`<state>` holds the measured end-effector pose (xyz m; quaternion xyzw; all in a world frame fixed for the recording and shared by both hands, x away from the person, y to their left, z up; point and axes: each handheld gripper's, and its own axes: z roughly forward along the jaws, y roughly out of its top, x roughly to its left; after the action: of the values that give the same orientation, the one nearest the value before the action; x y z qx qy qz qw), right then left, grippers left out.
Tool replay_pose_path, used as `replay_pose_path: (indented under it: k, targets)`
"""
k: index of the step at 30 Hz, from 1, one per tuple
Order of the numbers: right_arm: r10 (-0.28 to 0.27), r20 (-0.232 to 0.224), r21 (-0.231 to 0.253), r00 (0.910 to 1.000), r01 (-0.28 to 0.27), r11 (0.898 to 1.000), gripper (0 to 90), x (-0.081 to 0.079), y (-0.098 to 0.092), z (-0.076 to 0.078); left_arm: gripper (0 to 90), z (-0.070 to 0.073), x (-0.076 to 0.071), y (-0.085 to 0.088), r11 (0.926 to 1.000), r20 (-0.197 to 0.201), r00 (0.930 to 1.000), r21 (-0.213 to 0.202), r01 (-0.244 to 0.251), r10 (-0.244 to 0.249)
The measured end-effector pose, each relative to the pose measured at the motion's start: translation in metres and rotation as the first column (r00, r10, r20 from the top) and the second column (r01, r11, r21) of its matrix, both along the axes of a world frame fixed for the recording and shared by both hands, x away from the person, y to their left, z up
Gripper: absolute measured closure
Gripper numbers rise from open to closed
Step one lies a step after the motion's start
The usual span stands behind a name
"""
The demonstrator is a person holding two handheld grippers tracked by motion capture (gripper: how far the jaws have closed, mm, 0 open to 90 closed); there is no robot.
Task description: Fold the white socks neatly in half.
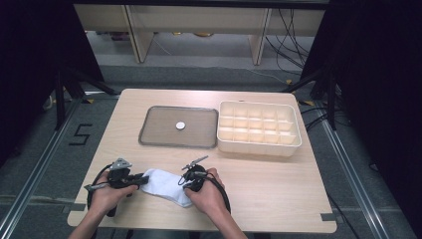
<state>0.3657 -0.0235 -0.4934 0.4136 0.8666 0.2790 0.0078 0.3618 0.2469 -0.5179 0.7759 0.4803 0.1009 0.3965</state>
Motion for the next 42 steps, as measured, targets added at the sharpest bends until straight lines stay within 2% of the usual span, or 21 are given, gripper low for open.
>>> replay_pose_path:
  k: [2,5,6,9,11,14,17,19,22,25,27,28,29,30,33,34,35,36,38,40,42]
  targets:
    - [-0.001,0.003,-0.002,1.0000,0.001,1.000,86.1,0.000,0.000,-0.001,79.9,0.000,0.000,0.001,1.0000,-0.009,1.0000,-0.008,-0.001,0.001]
    - [-0.001,0.005,0.000,1.0000,0.001,1.000,86.2,-0.001,0.000,-0.001,82.1,-0.001,0.000,0.002,0.9996,-0.018,0.9998,-0.027,-0.010,0.010]
    - [0.007,0.012,0.008,0.9999,-0.007,1.000,86.4,0.001,-0.001,-0.002,82.5,-0.002,0.000,0.003,0.9976,-0.032,0.9989,-0.059,-0.037,0.035]
    - [-0.008,0.002,0.013,1.0000,0.008,1.000,86.5,-0.001,-0.002,-0.002,83.0,-0.001,-0.001,0.005,0.9919,-0.048,0.9973,-0.112,-0.061,0.056]
    - [-0.007,0.010,0.014,0.9999,0.007,1.000,86.5,-0.001,-0.001,-0.002,83.1,0.003,-0.002,0.007,0.9883,-0.054,0.9971,-0.140,-0.060,0.053]
    - [-0.007,0.007,0.008,1.0000,0.007,1.000,86.5,-0.001,-0.001,-0.002,83.1,0.012,-0.005,0.010,0.9820,-0.038,0.9984,-0.183,-0.047,0.041]
    - [0.003,0.019,0.002,0.9998,-0.003,1.000,86.5,0.000,-0.001,-0.002,83.2,0.023,-0.010,0.009,0.9833,0.006,0.9996,-0.180,-0.026,0.028]
    - [0.007,0.012,0.008,0.9999,-0.007,1.000,86.5,0.001,-0.001,-0.002,83.2,0.028,-0.013,0.008,0.9822,0.014,0.9997,-0.187,-0.017,0.020]
    - [0.008,0.016,0.012,0.9998,-0.008,1.000,86.4,0.001,-0.002,-0.002,83.2,0.036,-0.016,0.007,0.9740,0.012,0.9999,-0.226,0.003,0.000]
    - [-0.031,-0.028,0.018,0.9991,0.032,0.999,86.4,-0.001,-0.001,-0.001,83.3,0.043,-0.017,0.006,0.9659,0.016,0.9998,-0.258,0.017,-0.014]
    - [-0.019,-0.019,0.026,0.9996,0.019,0.999,86.5,0.000,-0.002,-0.002,83.3,0.048,-0.018,0.004,0.9611,0.017,0.9995,-0.275,0.030,-0.026]
    - [-0.003,-0.009,0.027,1.0000,0.003,1.000,86.4,0.001,-0.002,-0.003,83.3,0.050,-0.018,0.003,0.9558,0.019,0.9992,-0.291,0.038,-0.035]
    - [0.016,0.013,0.025,0.9998,-0.016,1.000,86.4,0.003,-0.003,-0.004,83.4,0.052,-0.018,0.002,0.9540,0.016,0.9991,-0.297,0.042,-0.039]
    - [-0.011,-0.012,0.031,0.9999,0.011,0.999,86.4,0.002,-0.002,-0.003,83.3,0.054,-0.018,0.001,0.9530,0.017,0.9989,-0.299,0.046,-0.043]
    - [-0.014,-0.012,0.039,0.9998,0.014,0.999,86.4,0.002,-0.002,-0.003,83.4,0.059,-0.018,-0.003,0.9484,0.022,0.9982,-0.311,0.059,-0.055]
    - [-0.029,-0.032,0.037,0.9991,0.030,0.999,86.3,0.001,-0.002,-0.003,83.4,0.059,-0.018,-0.004,0.9437,0.039,0.9972,-0.323,0.073,-0.064]
    - [-0.026,-0.029,0.040,0.9992,0.027,0.999,86.0,0.001,-0.002,-0.003,83.4,0.059,-0.018,-0.004,0.9437,0.039,0.9972,-0.323,0.073,-0.064]
    - [-0.023,-0.028,0.042,0.9993,0.024,0.999,85.8,0.001,-0.002,-0.003,83.4,0.063,-0.018,-0.006,0.9484,0.048,0.9963,-0.306,0.083,-0.072]
    - [-0.002,-0.003,0.045,1.0000,0.002,0.999,85.8,0.003,-0.004,-0.004,83.4,0.065,-0.019,-0.008,0.9478,0.058,0.9953,-0.305,0.092,-0.078]
    - [0.002,-0.001,0.047,1.0000,-0.002,0.999,85.8,0.003,-0.004,-0.004,83.4,0.066,-0.019,-0.009,0.9486,0.052,0.9953,-0.302,0.093,-0.081]
    - [-0.011,-0.026,0.050,0.9996,0.013,0.999,85.8,0.002,-0.003,-0.004,83.4,0.068,-0.018,-0.011,0.9467,0.056,0.9946,-0.306,0.100,-0.087]
